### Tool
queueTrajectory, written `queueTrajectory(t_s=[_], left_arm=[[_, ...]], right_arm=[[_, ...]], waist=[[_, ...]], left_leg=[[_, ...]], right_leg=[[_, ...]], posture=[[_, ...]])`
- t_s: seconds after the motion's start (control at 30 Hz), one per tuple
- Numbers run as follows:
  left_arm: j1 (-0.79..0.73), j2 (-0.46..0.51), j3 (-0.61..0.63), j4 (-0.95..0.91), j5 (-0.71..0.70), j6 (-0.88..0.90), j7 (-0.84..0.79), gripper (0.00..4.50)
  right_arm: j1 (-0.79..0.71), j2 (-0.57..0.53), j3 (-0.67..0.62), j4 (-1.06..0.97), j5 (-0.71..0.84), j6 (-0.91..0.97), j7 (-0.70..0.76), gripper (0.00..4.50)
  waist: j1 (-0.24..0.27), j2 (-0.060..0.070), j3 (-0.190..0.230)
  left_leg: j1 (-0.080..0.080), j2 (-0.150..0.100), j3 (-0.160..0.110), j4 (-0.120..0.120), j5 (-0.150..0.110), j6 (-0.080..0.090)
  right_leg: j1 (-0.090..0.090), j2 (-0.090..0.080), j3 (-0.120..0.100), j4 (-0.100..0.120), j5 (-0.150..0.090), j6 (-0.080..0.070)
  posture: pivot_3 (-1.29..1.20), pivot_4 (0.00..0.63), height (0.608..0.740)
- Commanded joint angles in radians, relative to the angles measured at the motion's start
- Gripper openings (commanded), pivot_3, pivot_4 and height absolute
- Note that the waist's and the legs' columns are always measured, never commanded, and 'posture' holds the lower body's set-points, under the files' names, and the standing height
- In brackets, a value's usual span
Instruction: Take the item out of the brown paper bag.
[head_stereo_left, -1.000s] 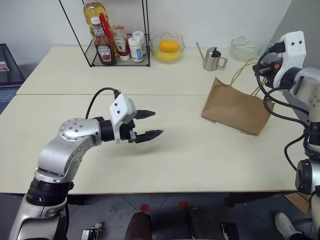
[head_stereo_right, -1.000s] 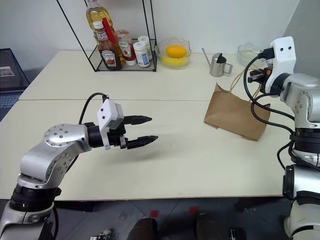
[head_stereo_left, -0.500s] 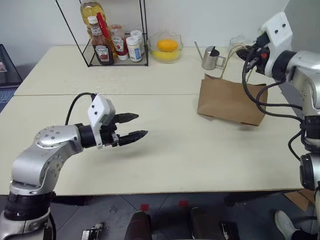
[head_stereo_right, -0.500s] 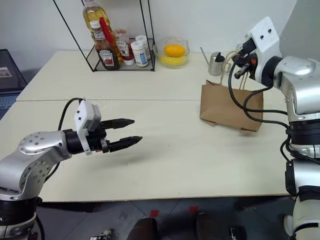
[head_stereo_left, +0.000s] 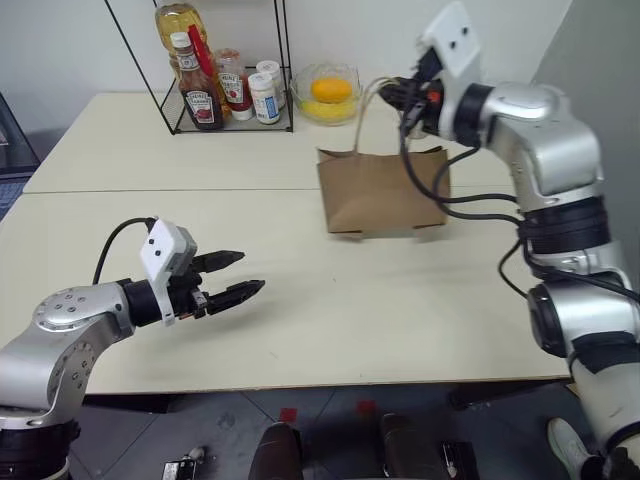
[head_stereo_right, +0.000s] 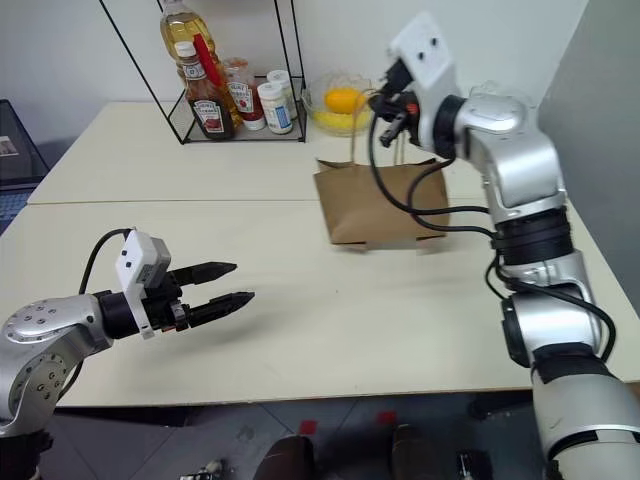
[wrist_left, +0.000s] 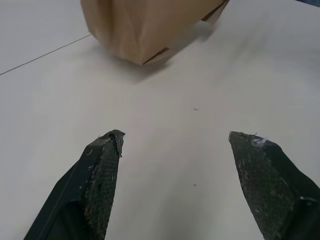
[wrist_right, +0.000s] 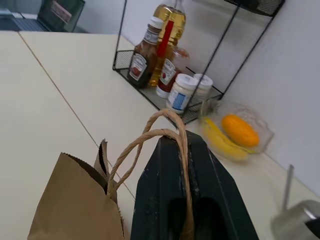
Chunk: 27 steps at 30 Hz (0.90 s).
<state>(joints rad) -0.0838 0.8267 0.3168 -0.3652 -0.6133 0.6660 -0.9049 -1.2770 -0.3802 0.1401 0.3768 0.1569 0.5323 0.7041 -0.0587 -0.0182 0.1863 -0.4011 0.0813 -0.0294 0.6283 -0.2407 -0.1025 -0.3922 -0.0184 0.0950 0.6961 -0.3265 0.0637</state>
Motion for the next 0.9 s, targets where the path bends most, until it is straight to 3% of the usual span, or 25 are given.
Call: queueTrajectory(t_s=[0.03,0.43,0.9], left_arm=[[0.019,0.022,0.052,0.022,0.013,-0.032,0.000,3.60],[0.043,0.018,0.098,0.095,0.045,-0.083,0.024,3.60],[0.004,0.013,0.062,0.117,0.068,-0.103,0.024,3.60]], right_arm=[[-0.093,0.045,-0.027,0.009,-0.006,-0.063,-0.036,0.02],[-0.164,0.206,-0.016,0.221,-0.073,-0.222,-0.094,0.02],[-0.177,0.262,-0.008,0.352,-0.141,-0.331,-0.110,0.02]], waist=[[-0.001,0.000,0.000],[0.000,0.000,0.000],[-0.002,0.000,0.000]], left_leg=[[0.000,0.000,0.000,0.000,0.000,0.000],[-0.001,0.000,0.000,0.000,0.000,0.000],[-0.002,0.000,0.001,-0.001,0.000,0.000]], right_leg=[[-0.001,0.000,0.000,0.000,0.000,0.000],[-0.002,0.000,0.000,0.001,0.000,0.000],[-0.003,0.000,0.000,0.001,0.000,0.000]], posture=[[0.00,0.150,0.740],[0.00,0.150,0.740],[0.00,0.150,0.740]])
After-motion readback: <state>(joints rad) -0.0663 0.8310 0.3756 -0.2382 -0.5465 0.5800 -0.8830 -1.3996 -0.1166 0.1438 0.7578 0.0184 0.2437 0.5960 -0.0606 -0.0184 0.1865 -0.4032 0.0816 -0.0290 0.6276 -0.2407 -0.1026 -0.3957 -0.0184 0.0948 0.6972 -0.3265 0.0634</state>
